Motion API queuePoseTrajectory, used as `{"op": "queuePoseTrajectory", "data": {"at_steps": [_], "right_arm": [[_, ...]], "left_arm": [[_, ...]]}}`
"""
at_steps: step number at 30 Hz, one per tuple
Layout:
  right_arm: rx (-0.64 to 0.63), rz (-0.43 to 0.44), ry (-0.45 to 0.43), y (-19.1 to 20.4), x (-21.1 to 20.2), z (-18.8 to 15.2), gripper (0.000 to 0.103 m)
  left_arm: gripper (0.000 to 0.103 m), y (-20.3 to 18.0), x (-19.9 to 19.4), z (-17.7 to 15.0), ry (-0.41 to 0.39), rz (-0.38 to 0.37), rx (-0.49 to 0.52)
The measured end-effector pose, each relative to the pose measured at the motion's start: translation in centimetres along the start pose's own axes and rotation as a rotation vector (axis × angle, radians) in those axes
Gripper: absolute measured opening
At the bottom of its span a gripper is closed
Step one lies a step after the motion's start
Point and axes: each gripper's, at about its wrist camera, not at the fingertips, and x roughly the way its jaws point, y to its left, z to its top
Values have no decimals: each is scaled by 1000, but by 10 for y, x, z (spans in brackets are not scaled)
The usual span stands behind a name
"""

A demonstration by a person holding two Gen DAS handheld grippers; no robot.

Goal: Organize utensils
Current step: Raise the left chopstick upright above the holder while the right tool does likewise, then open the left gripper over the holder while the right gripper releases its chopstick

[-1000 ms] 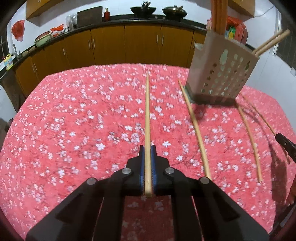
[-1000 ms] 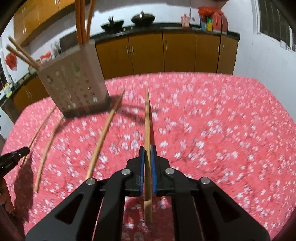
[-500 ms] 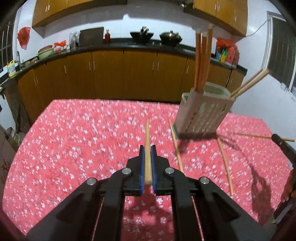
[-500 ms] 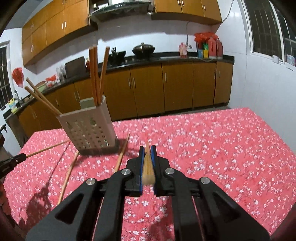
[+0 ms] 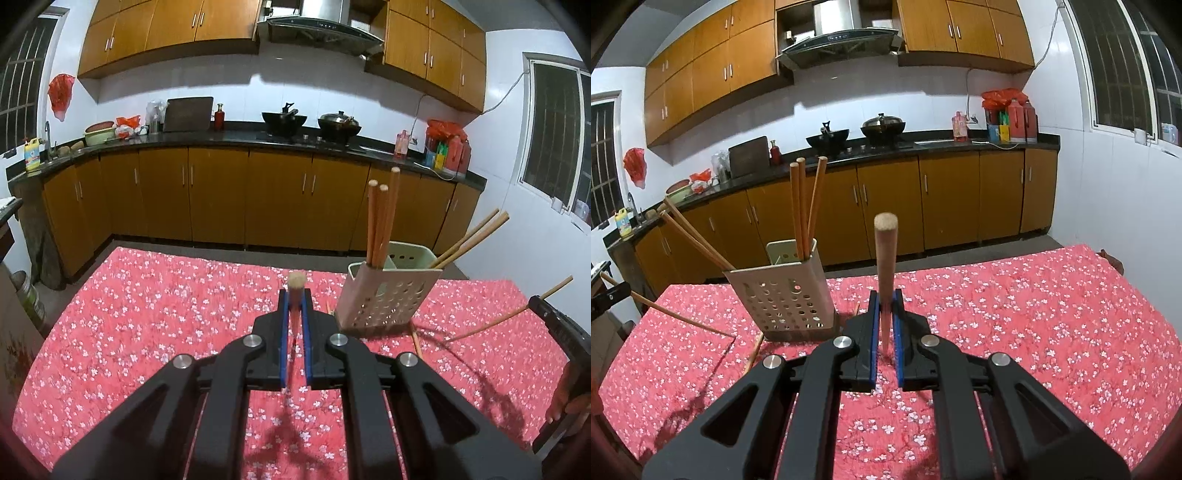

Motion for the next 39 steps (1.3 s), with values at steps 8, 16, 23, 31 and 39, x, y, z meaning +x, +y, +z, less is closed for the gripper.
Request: {"op": "queuePoseTrajectory", "data": {"at_steps": [8,16,23,31,39], "right_arm": [[12,44,-57,2,-15,23,7],[44,182,-205,19,-53,73,7],[35,212,-320,43,-53,96,7],[19,201,-328,64,-12,105,7],[4,202,-189,75,36,87,7]], "left_arm": [[8,-8,-17,15,-43,-38,23],[8,-33,-48,50,-130,-157,39],[8,-54,-60,81,-261,-176,22],[8,-64,-27,103,-326,-145,-37],[8,-66,22,92,-264,-137,-62]]}}
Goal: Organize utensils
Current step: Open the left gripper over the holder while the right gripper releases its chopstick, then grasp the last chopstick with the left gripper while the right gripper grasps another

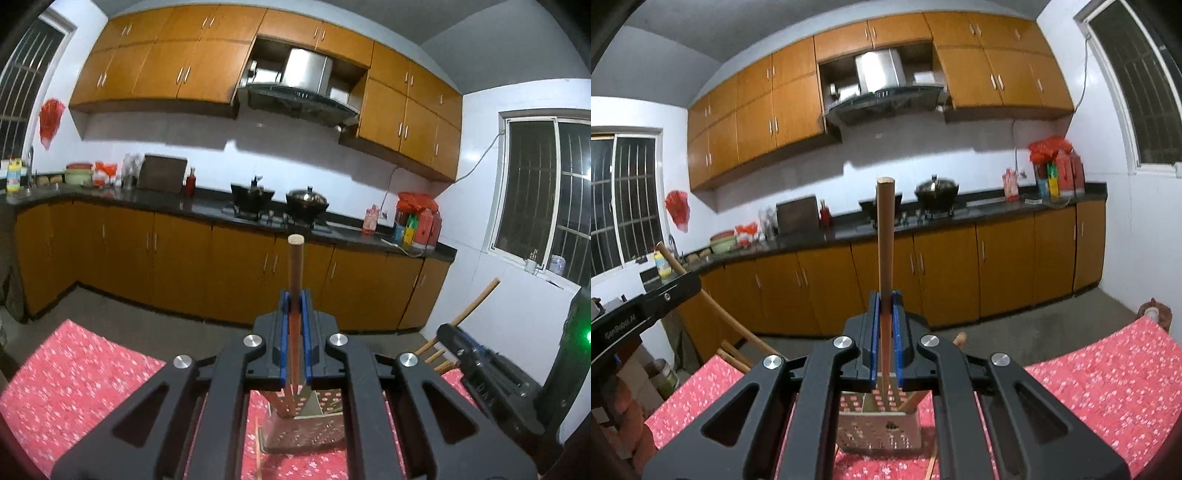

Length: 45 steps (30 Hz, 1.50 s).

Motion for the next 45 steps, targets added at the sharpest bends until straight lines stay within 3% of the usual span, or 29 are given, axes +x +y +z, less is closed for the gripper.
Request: {"op": "queuePoseTrajectory", "data": {"at_steps": [6,10,19,22,24,28,31,34,36,41,43,45], "right_arm": [[36,33,89,-1,13,-8,10],[43,30,66,-1,4,-3,27],[46,16,6,-13,-47,1,27],[52,-14,48,-26,-56,-16,27],[53,-50,121,-36,-54,-40,27],[63,-98,323,-49,-31,-98,27],[64,-93,487,-45,-9,-146,27],[43,-80,583,-35,8,-180,27],[25,-81,616,-27,18,-193,27],[-26,-134,622,-22,28,-203,26],[-36,-150,617,-23,29,-204,10],[-27,-160,613,-27,26,-206,9]], "left_arm": [[9,11,21,-11,81,-21,-43],[16,14,17,-11,78,-19,-33],[19,17,-20,-4,34,-22,-33],[21,24,-39,-8,36,3,-34],[22,33,-48,-19,57,31,-30],[25,46,-45,-57,156,104,11],[25,58,-27,-104,305,154,25],[25,67,-16,-137,408,173,13],[25,71,-10,-158,471,170,-2],[25,73,-4,-180,524,152,-24],[25,71,-2,-182,532,141,-26],[25,66,2,-184,545,121,-26]]}}
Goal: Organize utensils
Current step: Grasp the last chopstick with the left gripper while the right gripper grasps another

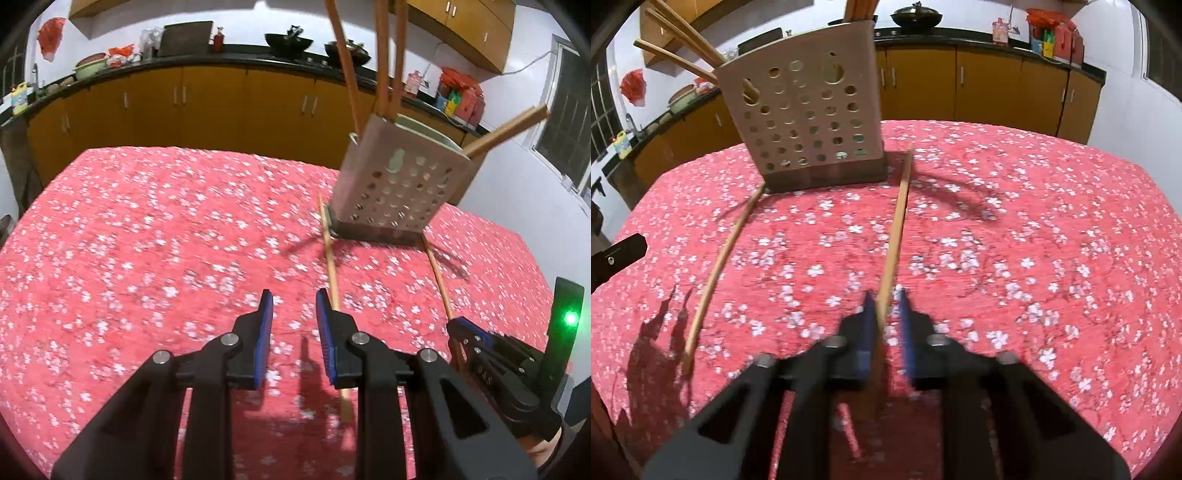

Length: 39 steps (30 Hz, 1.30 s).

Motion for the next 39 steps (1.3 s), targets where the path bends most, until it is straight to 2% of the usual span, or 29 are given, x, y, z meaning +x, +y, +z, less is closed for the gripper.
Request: {"op": "queuePoseTrajectory", "data": {"at_steps": [8,14,16,17,18,19,22,26,31,39], "right_arm": [[177,-125,-8,-57,-3,5,8],[222,-137,-10,-87,-9,4,8],[215,-128,-8,-87,-9,4,8],[210,-121,-7,-87,-9,3,8],[205,-116,-6,-87,-12,2,8],[196,-111,-6,-84,-12,1,8],[158,-84,-9,-71,-10,2,8],[96,-49,-13,-55,-7,5,8],[37,-57,-8,-42,3,8,8],[34,-58,-9,-42,6,11,8]], "left_arm": [[28,-26,25,-7,53,-12,46],[28,-40,48,-10,81,39,78],[25,-44,53,-12,87,54,92],[20,-47,57,-14,91,68,101],[11,-48,60,-16,100,82,109],[8,-49,61,-17,94,95,115],[8,-46,60,-16,89,114,121],[8,-17,58,-6,86,155,75],[11,10,61,2,104,142,48],[19,8,59,-3,73,157,95]]}}
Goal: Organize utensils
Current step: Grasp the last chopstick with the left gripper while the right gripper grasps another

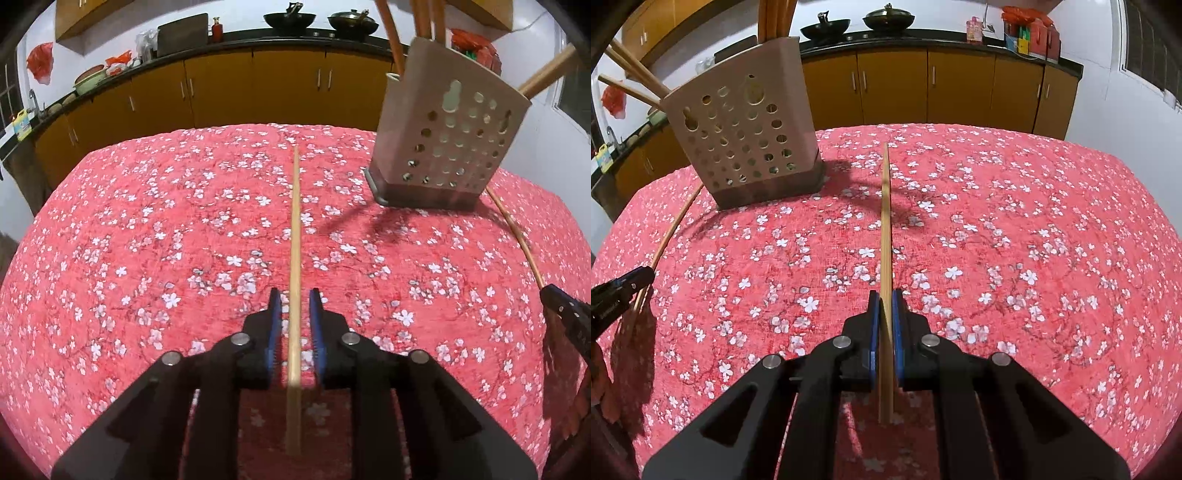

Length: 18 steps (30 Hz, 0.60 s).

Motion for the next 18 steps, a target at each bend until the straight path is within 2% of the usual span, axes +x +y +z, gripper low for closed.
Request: {"op": "queuePoseTrajectory", "data": {"at_steps": [18], "right_arm": [[1,2,0,0,0,-1,8]], "left_arm": [[19,-8,-1,-1,1,1,2]]}}
